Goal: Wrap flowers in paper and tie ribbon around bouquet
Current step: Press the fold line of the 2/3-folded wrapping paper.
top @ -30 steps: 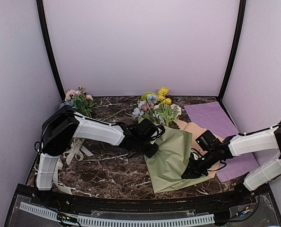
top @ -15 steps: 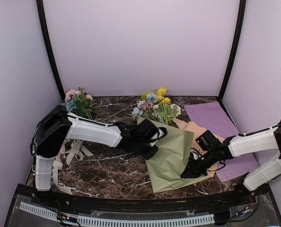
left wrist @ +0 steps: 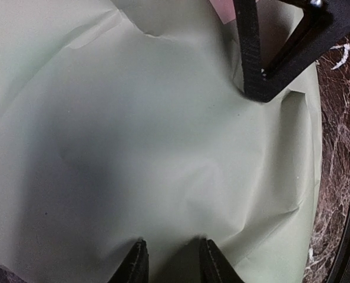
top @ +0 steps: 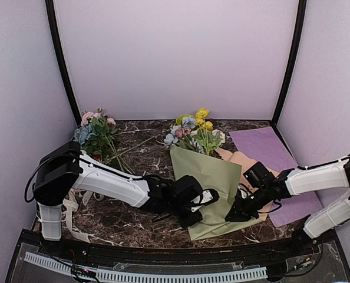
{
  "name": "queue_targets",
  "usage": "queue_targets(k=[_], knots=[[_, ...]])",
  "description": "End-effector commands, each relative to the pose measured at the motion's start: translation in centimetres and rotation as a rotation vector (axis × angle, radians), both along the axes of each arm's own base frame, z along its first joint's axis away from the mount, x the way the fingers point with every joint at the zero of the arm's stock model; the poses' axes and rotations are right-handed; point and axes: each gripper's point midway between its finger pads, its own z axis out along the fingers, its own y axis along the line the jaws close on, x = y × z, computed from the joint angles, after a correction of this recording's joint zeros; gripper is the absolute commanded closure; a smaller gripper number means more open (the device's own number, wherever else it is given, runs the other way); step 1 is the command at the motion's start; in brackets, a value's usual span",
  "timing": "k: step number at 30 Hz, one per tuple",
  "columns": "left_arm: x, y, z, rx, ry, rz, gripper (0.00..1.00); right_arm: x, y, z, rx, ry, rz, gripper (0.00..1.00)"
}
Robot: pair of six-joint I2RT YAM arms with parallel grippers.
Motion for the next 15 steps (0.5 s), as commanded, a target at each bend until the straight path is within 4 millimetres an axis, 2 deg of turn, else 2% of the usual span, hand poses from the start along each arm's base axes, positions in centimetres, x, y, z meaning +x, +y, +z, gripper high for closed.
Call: queue_targets(k=[1, 3, 7, 9, 10, 12, 15], knots=[[-1.7, 1.9, -2.5, 0.077, 0.053, -0.027, 0.69, 0.6, -2.5, 0.6, -0.156, -0.051, -0.036, 0.83], [-1.7, 2.1, -2.7, 0.086, 0.051, -0.026, 0.69, 1.3, -3.4, 2.5, -0.206, -0.094, -0.049, 0.74], [-1.6, 2.1, -2.6, 0.085, 0.050, -0.021, 0.69, 2.8, -7.5, 7.3, -0.381, -0.220, -0.145, 0.64], [-1.7, 2.0, -2.5, 0.077, 0.059, -0.018, 0.69, 3.3, -9.2, 9.6, -0.451, -0.263, -0.197, 0.65], [-1.8, 1.9, -2.6, 0.075, 0.065, -0.019, 0.69, 3.4, -9.1, 10.4, -0.447, -0.278, -0.198, 0.68], [-1.9, 1.9, -2.6, 0.073, 0.068, -0.015, 0.69, 3.2, -6.7, 11.3, -0.361, -0.310, -0.142, 0.76], [-1.7, 2.0, -2.6, 0.074, 0.055, -0.010, 0.68, 1.7, -0.3, 10.6, -0.118, -0.305, 0.008, 0.81]])
